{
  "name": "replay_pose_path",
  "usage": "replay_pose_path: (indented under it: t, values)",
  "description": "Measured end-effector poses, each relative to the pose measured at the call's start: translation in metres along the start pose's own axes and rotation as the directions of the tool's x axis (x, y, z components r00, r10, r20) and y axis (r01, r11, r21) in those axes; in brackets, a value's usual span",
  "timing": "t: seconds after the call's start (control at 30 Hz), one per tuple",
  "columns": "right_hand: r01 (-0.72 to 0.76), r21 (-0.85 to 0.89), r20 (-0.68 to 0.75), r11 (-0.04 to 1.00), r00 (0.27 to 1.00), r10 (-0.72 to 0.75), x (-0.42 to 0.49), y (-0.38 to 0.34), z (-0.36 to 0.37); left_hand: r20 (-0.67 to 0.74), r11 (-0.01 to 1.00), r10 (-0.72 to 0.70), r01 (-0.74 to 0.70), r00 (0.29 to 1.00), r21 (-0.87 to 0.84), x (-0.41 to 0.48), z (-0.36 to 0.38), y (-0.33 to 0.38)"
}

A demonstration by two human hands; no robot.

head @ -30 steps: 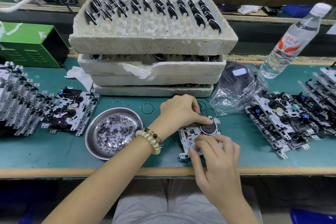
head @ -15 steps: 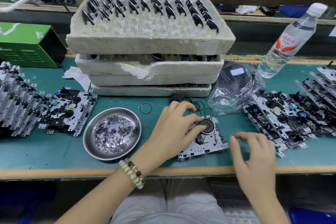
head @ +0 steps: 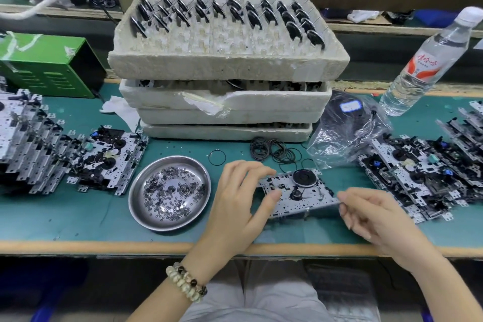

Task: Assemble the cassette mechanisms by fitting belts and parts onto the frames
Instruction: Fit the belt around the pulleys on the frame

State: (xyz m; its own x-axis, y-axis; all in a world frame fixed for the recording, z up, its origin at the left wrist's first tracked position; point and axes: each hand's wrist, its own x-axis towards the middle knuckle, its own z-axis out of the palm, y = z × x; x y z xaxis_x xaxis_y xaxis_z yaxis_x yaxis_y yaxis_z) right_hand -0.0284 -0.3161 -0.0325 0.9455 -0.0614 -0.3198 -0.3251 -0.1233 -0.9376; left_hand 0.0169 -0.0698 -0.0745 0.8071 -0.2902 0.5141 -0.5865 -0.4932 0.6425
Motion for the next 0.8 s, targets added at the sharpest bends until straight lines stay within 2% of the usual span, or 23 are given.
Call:
replay_pose_path:
  t: [0.07, 0.17, 0.23, 0.27, 0.33, 0.37, 0.43, 0.5, 0.6, 0.7, 0.8]
  values:
    - [0.035, 0.016, -0.051, 0.999, 0.998, -0.034, 0.003, -0.014, 0.002, -0.029, 1.000, 0.008, -0.008, 1.000, -0.025, 0.000, -0.001, 0.000]
    - [0.107, -0.121, -0.118, 0.987, 0.986, -0.121, 0.003, -0.048, 0.005, -0.074, 0.997, 0.002, -0.008, 0.997, -0.081, -0.001, -0.004, 0.001]
    - [0.187, -0.360, -0.153, 0.914, 0.955, -0.255, -0.004, -0.075, 0.014, -0.116, 0.994, -0.008, -0.005, 0.993, -0.110, -0.002, -0.006, 0.000]
    - [0.235, -0.563, -0.141, 0.793, 0.917, -0.372, -0.008, -0.083, 0.022, -0.143, 0.993, -0.013, -0.004, 0.990, -0.122, -0.002, -0.007, 0.000]
    - [0.233, -0.906, 0.002, 0.353, 0.837, -0.548, -0.019, -0.089, 0.048, -0.203, 0.990, -0.028, -0.001, 0.979, -0.144, -0.003, -0.008, -0.001]
    - [0.219, -0.966, 0.100, 0.140, 0.812, -0.575, -0.027, -0.086, 0.067, -0.228, 0.988, -0.039, 0.003, 0.973, -0.154, -0.003, -0.008, -0.001]
    - [0.249, -0.965, 0.250, -0.080, 0.784, -0.568, -0.042, -0.064, 0.106, -0.266, 0.986, -0.063, 0.019, 0.962, -0.167, -0.005, -0.008, -0.003]
    - [0.265, -0.939, 0.342, -0.218, 0.759, -0.554, -0.049, -0.040, 0.133, -0.282, 0.986, -0.074, 0.027, 0.956, -0.167, -0.005, -0.007, -0.003]
    - [0.254, -0.916, 0.387, -0.311, 0.768, -0.511, -0.044, -0.009, 0.152, -0.265, 0.989, -0.070, 0.032, 0.962, -0.147, -0.003, -0.006, -0.004]
    - [0.259, -0.932, 0.352, -0.253, 0.813, -0.463, -0.039, -0.010, 0.154, -0.170, 0.995, -0.055, 0.040, 0.984, -0.093, -0.003, -0.005, -0.005]
    - [0.324, -0.928, 0.373, -0.187, 0.823, -0.428, -0.044, -0.036, 0.145, 0.044, 0.998, -0.052, 0.050, 0.998, 0.037, 0.000, 0.001, -0.005]
